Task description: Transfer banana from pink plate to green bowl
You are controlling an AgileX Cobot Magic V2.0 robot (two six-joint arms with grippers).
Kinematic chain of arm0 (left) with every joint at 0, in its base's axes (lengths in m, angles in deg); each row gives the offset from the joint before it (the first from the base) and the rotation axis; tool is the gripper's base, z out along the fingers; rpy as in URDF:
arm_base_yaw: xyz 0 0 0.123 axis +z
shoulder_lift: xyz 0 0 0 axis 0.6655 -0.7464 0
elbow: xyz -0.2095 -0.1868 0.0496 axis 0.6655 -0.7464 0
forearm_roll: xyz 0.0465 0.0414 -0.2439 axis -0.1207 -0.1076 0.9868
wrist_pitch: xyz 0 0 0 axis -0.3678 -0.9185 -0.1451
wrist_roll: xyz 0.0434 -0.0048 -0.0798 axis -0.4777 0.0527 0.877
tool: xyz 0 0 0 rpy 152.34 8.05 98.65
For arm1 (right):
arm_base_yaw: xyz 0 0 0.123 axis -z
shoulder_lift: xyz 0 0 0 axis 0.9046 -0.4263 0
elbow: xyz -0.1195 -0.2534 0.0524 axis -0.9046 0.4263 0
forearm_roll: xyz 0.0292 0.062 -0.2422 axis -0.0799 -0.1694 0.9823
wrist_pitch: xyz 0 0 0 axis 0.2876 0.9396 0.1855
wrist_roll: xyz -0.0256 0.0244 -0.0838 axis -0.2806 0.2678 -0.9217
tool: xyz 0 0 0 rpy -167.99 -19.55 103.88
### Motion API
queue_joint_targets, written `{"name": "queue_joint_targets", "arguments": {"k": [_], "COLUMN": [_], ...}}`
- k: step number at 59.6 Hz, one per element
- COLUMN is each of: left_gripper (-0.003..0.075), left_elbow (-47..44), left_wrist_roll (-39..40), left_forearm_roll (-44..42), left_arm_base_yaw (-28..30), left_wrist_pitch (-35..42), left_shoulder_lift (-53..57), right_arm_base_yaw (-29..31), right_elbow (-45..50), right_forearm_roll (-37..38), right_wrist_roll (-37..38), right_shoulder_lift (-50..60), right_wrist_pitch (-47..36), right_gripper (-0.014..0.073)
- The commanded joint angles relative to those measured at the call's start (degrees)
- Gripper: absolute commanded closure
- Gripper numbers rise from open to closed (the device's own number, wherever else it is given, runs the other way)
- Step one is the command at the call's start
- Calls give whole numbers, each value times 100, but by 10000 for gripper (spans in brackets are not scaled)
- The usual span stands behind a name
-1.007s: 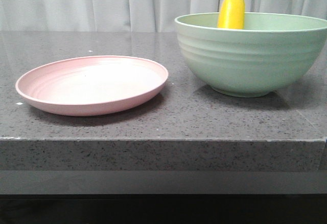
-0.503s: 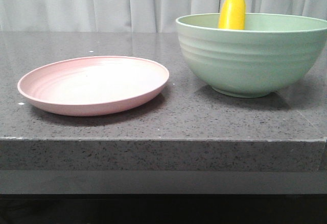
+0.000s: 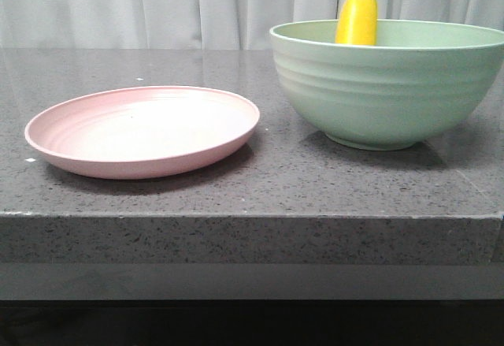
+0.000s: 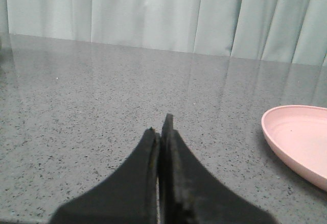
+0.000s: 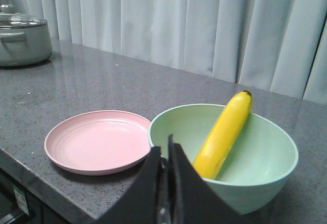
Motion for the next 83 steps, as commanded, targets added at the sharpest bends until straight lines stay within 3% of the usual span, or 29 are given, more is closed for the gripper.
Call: {"name": "queue_joint_targets", "arguments": {"k": [1,52,57,66,70,75,83], "left_gripper": [741,741,741,741,741,741,741], "left_elbow": [-10,-10,-10,-10,-10,-10,-10], "left_wrist_roll": [72,72,72,72,72,72,72], "left_forearm_roll": [58,58,58,58,58,58,58], "left_arm_base_yaw": [17,17,17,17,17,17,17], "left_wrist_pitch": [526,526,526,526,526,526,526], "left_shoulder_lift": [115,115,115,115,115,115,115], "right_arm_base_yaw": [-22,-22,-22,-22,-22,0,330], "right_elbow": [-145,-138,-112,220,535,1098,1964], "right_forearm_roll": [-171,-55,727,3104,4094,4862,4899], "right_wrist_roll": [-54,82,936,4121,4942,4996,4899], "right_shoulder_lift": [-84,-84,-84,-84,-84,-71,197], "right_wrist_pitch": [-239,-491,-757,-1602,-2283,-3157,-3496], "right_gripper": [653,653,653,653,653,653,653]}}
